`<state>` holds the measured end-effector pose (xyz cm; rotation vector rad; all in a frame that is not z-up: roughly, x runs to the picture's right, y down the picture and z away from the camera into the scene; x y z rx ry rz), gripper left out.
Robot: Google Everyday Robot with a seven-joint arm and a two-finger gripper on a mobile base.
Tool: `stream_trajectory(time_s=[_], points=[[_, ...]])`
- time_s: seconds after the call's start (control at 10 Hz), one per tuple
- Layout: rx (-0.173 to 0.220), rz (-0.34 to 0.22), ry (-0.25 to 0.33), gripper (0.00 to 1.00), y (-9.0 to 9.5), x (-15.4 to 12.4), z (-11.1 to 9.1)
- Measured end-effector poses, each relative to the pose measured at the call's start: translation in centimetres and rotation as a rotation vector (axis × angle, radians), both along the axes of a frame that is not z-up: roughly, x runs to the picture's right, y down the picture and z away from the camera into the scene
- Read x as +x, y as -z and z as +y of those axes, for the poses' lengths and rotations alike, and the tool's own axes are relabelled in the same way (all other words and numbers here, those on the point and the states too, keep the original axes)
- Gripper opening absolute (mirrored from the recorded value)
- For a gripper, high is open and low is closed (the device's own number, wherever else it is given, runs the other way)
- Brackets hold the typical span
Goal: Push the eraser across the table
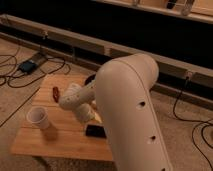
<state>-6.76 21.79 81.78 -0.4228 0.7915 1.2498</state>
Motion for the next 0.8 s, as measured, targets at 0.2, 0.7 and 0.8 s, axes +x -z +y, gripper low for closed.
stream_trajectory(time_s=[0.2, 0.7, 0.8], points=[[0.003, 0.036, -0.029, 0.65, 0.0, 1.8, -0.1], [0.007, 0.116, -0.127, 0.65, 0.5, 6.7, 0.0], [-0.003, 0.131, -0.145, 0.65, 0.7, 7.5, 0.3]])
